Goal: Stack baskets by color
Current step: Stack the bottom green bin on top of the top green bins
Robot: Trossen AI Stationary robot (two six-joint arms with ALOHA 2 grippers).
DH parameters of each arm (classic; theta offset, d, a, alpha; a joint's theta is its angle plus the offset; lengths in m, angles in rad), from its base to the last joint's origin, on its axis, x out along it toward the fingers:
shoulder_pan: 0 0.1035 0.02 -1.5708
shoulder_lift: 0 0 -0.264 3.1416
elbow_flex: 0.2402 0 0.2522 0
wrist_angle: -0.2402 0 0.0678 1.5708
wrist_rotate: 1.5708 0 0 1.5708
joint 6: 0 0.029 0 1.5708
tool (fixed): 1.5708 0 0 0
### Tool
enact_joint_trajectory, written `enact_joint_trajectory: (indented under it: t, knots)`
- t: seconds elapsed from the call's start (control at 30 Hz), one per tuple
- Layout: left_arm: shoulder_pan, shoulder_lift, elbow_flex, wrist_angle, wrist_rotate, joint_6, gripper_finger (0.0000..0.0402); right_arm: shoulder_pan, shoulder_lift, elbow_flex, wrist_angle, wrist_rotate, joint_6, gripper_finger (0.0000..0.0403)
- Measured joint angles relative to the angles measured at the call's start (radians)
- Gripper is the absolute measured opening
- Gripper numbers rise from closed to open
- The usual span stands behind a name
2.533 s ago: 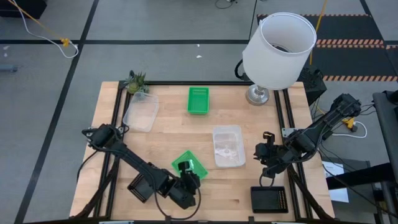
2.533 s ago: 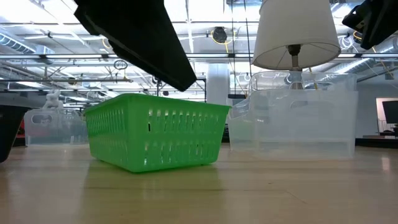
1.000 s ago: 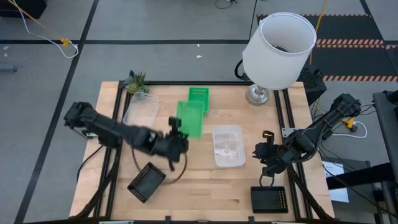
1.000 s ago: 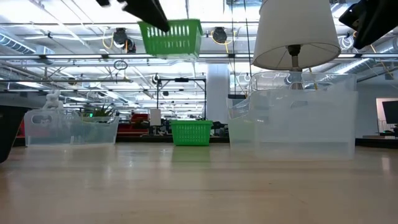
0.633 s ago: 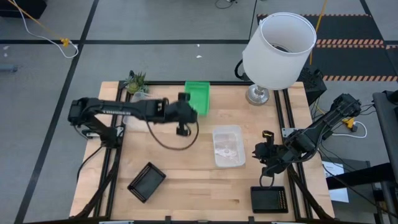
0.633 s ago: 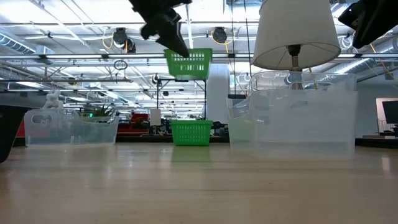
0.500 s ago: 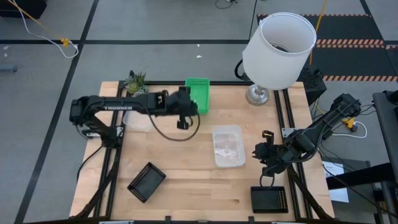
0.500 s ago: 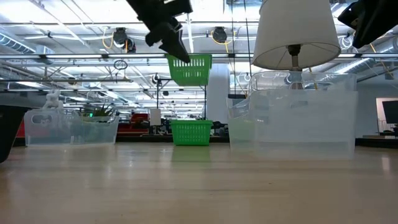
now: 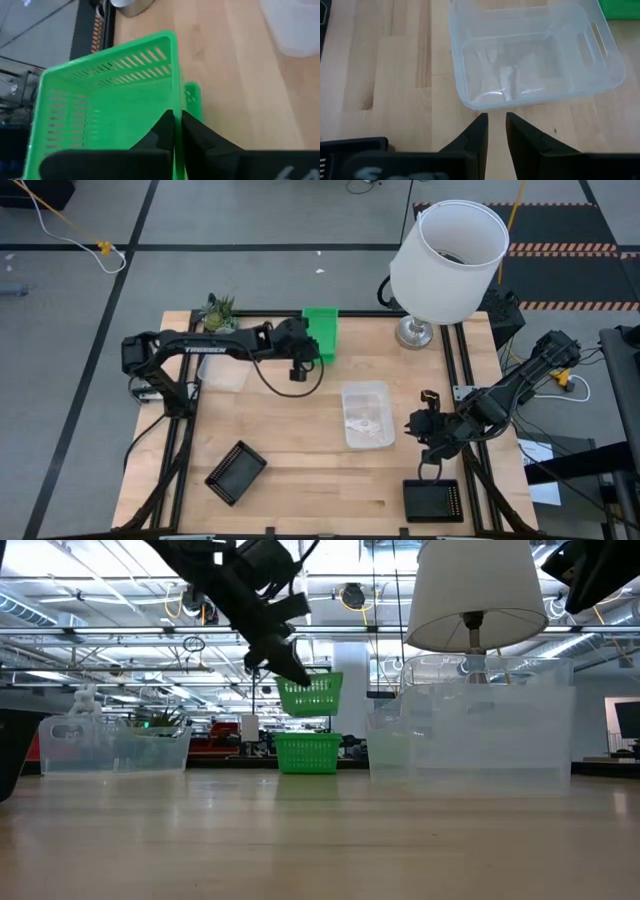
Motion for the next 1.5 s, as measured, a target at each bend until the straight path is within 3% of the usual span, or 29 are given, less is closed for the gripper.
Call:
enact_joint_trajectory:
  t: [0.17, 0.4, 0.57, 0.8, 1.03, 1.33, 1.5]
  knots:
    - [0.024, -0.001, -0.059, 0.126, 0.013, 0.034, 0.0023, 0.0, 0.0, 0.0, 0.016, 0.019, -0.036, 0.0061]
    - [0.054, 0.012, -0.08, 0.151, 0.065, -0.024, 0.0011, 0.0, 0.0, 0.0, 0.026, 0.024, -0.034, 0.0061]
    - [0.037, 0.031, -0.093, 0.179, 0.06, -0.019, 0.0025, 0.0, 0.0, 0.0, 0.026, 0.024, -0.034, 0.0061]
    - [0.043, 0.049, -0.096, 0.168, 0.033, -0.028, 0.0008, 0.0, 0.0, 0.0, 0.025, 0.025, -0.042, 0.0061]
    - [0.044, 0.049, -0.096, 0.162, 0.033, -0.025, 0.0035, 0.0, 0.0, 0.0, 0.025, 0.025, -0.041, 0.0061]
    - [0.061, 0.096, -0.094, 0.152, 0.032, -0.036, 0.0025, 0.0, 0.0, 0.0, 0.03, 0.025, -0.041, 0.0061]
    - [0.057, 0.114, -0.094, 0.165, 0.022, -0.037, 0.0062, 0.0, 0.0, 0.0, 0.031, 0.025, -0.045, 0.0061]
